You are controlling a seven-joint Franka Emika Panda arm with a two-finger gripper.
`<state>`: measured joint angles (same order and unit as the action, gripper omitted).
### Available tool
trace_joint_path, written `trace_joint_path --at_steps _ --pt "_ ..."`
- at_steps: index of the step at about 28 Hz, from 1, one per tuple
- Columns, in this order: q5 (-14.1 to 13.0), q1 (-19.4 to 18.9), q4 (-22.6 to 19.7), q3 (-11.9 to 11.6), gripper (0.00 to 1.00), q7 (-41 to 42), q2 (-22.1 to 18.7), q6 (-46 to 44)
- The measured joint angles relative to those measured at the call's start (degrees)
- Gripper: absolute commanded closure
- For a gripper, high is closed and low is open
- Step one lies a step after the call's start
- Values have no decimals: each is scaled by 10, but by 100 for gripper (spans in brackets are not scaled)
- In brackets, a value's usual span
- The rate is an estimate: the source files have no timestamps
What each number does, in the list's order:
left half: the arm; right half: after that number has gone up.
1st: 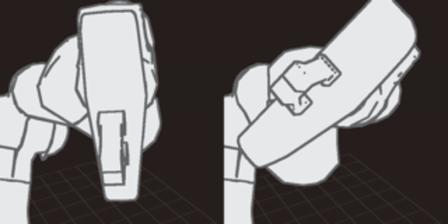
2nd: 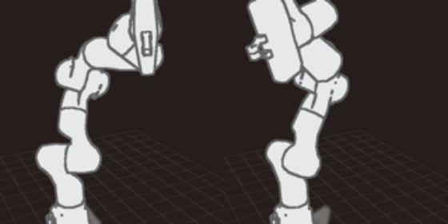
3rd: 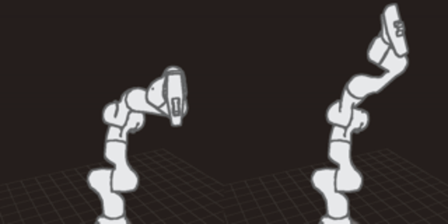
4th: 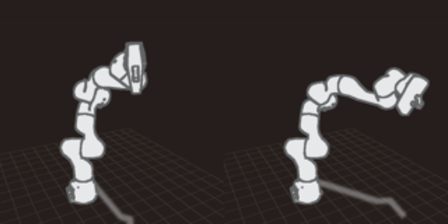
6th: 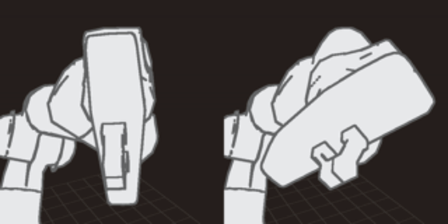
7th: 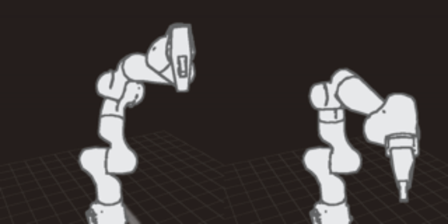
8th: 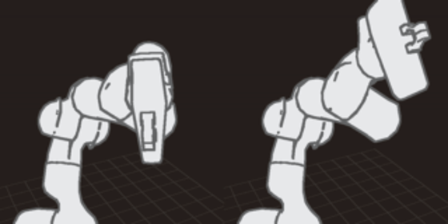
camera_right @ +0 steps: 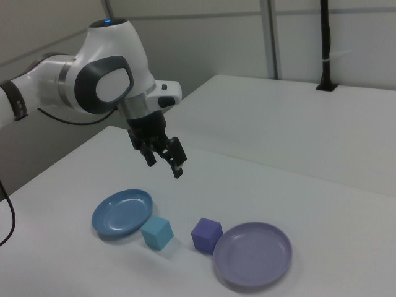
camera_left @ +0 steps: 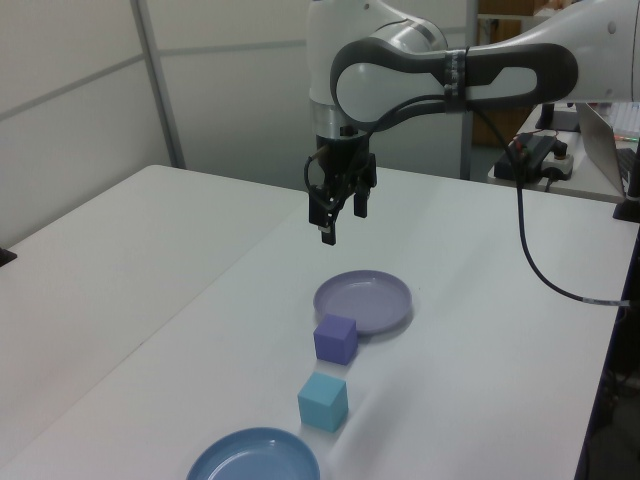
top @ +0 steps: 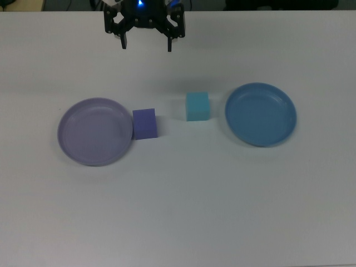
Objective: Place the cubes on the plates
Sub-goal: 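Lower the gripper onto the dark purple cube and grasp it, then lift the purple cube, place it on the lavender plate, release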
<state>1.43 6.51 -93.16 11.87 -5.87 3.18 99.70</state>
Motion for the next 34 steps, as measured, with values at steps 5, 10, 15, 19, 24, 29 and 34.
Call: trace_joint_path --at_steps 5,10,15,19,24,29,34 --pt "-5 1 -6 0 0 -6 10 -6" --pt "29 1 -10 -1 0 1 60 20" --pt "70 -1 -18 0 0 1 109 60" --pt "106 -3 -29 1 0 1 142 95" --pt "140 -11 -54 1 0 1 169 145" --pt "150 -15 -68 1 0 1 183 170" --pt "152 -15 -68 1 9 1 189 182"
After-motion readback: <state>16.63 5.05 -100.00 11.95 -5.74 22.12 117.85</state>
